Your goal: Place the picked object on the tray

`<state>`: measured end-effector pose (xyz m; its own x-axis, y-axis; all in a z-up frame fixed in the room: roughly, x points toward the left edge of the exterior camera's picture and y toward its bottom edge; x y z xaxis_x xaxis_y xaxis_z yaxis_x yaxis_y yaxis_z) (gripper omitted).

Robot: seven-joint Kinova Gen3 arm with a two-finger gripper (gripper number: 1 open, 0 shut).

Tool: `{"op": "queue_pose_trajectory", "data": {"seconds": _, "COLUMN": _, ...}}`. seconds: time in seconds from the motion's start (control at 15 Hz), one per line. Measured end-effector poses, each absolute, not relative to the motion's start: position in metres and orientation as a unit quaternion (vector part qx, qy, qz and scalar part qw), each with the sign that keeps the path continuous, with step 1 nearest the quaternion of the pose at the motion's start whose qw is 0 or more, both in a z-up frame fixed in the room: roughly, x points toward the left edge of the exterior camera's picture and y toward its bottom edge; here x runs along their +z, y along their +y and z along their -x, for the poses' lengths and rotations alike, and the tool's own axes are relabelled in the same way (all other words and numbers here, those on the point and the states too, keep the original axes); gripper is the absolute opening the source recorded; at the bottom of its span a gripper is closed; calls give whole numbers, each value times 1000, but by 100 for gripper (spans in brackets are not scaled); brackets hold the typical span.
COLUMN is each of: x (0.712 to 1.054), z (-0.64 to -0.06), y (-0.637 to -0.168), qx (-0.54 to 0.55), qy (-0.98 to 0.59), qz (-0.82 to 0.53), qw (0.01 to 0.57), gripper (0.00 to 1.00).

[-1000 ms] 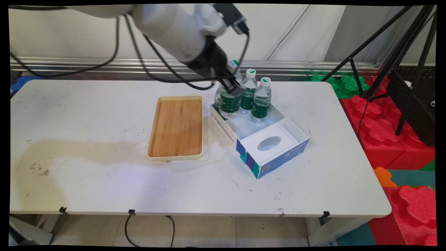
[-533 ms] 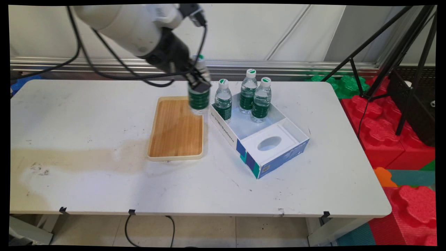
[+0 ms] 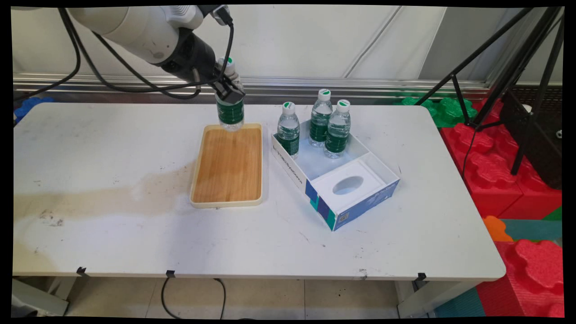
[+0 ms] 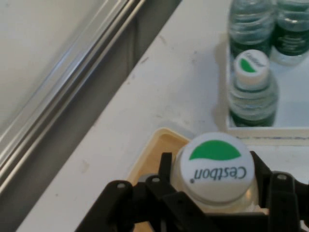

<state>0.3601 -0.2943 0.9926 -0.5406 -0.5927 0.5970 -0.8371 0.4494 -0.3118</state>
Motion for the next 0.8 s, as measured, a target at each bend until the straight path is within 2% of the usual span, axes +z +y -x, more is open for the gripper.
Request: {"op": "queue_pose_trajectory", "data": {"seconds": 0.8, "x": 927, "z": -384, "y": -387, "qx": 288, "qy": -838, "qz": -424, "qw": 187, "gripper": 0}}
